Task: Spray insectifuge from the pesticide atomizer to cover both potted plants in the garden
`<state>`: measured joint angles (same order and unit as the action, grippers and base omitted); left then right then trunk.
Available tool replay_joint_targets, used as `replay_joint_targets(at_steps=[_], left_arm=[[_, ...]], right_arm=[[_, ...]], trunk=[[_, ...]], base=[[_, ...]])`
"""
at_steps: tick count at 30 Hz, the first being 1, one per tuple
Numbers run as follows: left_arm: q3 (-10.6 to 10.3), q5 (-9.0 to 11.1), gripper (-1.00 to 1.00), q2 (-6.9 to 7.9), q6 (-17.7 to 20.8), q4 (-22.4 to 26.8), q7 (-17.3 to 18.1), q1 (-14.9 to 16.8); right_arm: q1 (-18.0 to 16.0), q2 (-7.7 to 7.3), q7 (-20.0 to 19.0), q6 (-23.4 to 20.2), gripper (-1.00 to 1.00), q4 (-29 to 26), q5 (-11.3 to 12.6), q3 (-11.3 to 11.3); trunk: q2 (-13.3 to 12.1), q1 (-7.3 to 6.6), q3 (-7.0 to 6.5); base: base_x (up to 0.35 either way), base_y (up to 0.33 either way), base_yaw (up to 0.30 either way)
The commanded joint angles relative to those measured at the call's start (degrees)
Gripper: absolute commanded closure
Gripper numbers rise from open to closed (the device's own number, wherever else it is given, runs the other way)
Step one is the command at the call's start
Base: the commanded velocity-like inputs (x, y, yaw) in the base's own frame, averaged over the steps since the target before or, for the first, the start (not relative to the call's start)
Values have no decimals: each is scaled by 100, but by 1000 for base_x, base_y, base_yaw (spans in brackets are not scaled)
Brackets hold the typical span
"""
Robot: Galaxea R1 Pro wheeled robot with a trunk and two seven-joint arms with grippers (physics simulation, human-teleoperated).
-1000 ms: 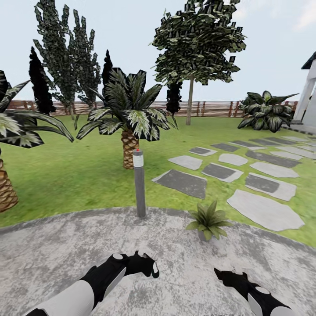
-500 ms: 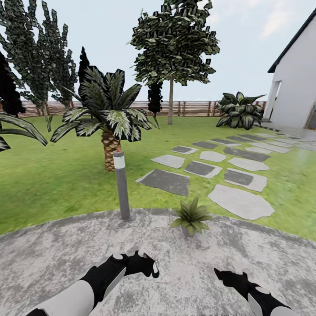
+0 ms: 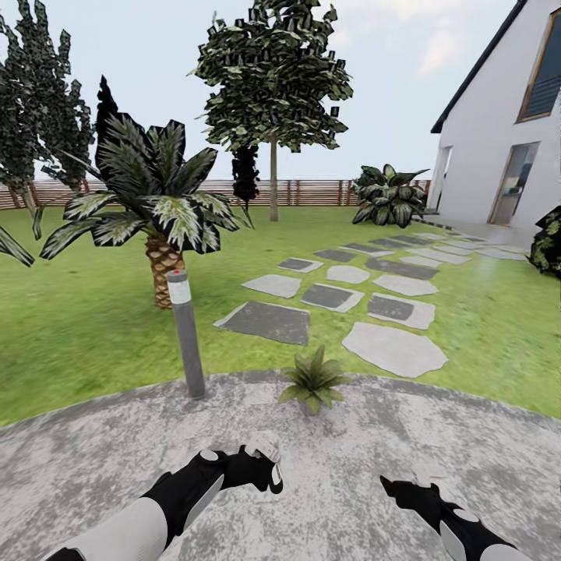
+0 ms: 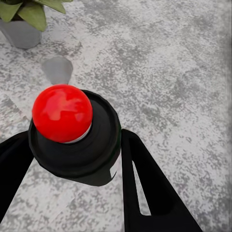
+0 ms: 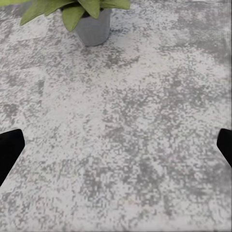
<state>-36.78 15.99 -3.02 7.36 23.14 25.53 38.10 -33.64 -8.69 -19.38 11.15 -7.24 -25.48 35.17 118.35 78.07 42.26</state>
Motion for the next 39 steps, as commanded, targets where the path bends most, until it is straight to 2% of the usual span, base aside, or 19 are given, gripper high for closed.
replay_joint_targets(at_steps=[1,24,27,31,32,33,34,35,37,38,39], left_arm=[[-21,62,100,3,46,6,5,5],[-19,53,100,21,58,10,11,5],[5,66,100,276,69,40,57,11],[12,61,100,652,72,107,360,27],[9,57,100,739,70,112,503,38],[5,35,100,999,65,133,1252,69],[2,6,100,1139,60,204,1691,89],[-1,-43,100,1240,56,303,1950,109],[-4,-339,100,1466,54,801,2377,136],[-4,-480,100,1506,54,949,2442,139],[-1,-729,100,1537,54,1099,2524,142]], right_arm=[[-5,-1,-22,19,-100,3,-49,50],[-5,-38,-40,27,-100,8,-42,51],[-5,-29,-24,28,-100,8,-40,47],[-6,-12,-25,10,-100,-18,-59,33],[-8,-24,-32,-1,-100,-25,-60,31],[-21,-126,-111,-248,-100,-240,-75,25],[-29,-184,-332,-529,-100,-658,-82,16],[-32,-211,-617,-759,-100,-1111,-83,11],[-34,-245,-1966,-1543,-100,-2612,-87,3],[-34,-252,-2394,-1826,-100,-2991,-87,1],[-34,-258,-2892,-2204,-100,-3384,-88,0]], trunk=[[3,-1,6],[3,-1,6],[3,-1,6],[3,-1,6],[3,-1,6],[3,-1,6],[3,-1,6],[3,-1,6],[3,-1,6],[3,-1,6],[3,-1,6]], base=[[0,0,-52],[0,0,-3],[0,0,0],[0,0,0],[0,0,0],[0,0,0],[0,0,0],[0,0,0],[0,0,0],[0,0,0],[0,0,0]])
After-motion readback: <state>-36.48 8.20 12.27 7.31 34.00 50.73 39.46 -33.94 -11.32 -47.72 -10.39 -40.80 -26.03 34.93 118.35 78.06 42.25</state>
